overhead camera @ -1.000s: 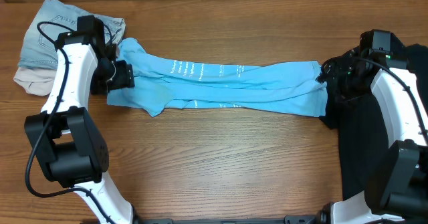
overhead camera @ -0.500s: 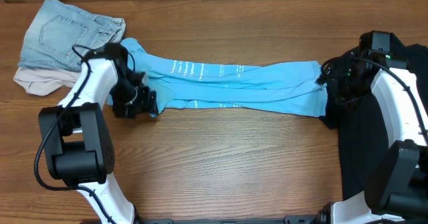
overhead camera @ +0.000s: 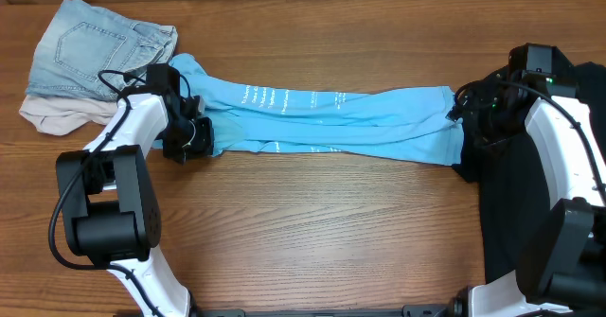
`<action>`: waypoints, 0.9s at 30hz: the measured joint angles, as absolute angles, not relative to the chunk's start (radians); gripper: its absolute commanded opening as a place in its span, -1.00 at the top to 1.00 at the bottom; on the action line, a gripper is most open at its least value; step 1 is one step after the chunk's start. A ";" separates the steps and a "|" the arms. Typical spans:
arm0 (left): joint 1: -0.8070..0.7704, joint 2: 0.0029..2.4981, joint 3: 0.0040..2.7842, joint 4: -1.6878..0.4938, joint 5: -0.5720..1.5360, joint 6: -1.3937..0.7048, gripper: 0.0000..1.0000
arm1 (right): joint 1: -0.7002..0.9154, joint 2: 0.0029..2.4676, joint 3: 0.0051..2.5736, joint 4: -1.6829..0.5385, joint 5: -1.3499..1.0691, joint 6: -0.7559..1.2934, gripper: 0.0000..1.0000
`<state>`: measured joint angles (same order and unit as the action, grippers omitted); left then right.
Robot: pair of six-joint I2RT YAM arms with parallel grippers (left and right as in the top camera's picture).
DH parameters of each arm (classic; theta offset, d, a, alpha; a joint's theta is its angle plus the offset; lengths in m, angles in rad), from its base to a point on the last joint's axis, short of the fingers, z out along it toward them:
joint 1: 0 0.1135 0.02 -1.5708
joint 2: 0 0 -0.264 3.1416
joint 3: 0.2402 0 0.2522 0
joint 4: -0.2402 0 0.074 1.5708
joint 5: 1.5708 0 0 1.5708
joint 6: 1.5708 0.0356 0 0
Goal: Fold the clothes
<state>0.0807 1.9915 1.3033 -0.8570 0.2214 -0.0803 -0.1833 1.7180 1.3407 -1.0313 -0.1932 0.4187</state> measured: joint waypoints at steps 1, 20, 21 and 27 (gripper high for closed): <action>0.081 1.991 1.303 -0.867 0.230 -0.078 0.92 | -0.183 1.718 1.341 -1.031 -0.193 0.418 -0.61; 0.081 1.991 1.550 -0.858 0.294 -0.134 0.71 | -0.183 1.718 1.341 -1.022 -0.193 0.418 -0.61; 0.080 1.991 1.550 -0.854 0.296 -0.138 0.71 | -0.183 1.718 1.341 -1.021 -0.193 0.418 -0.61; 0.074 1.991 1.550 -0.897 0.296 -0.143 0.92 | -0.183 1.718 1.341 -1.029 -0.193 0.418 -0.61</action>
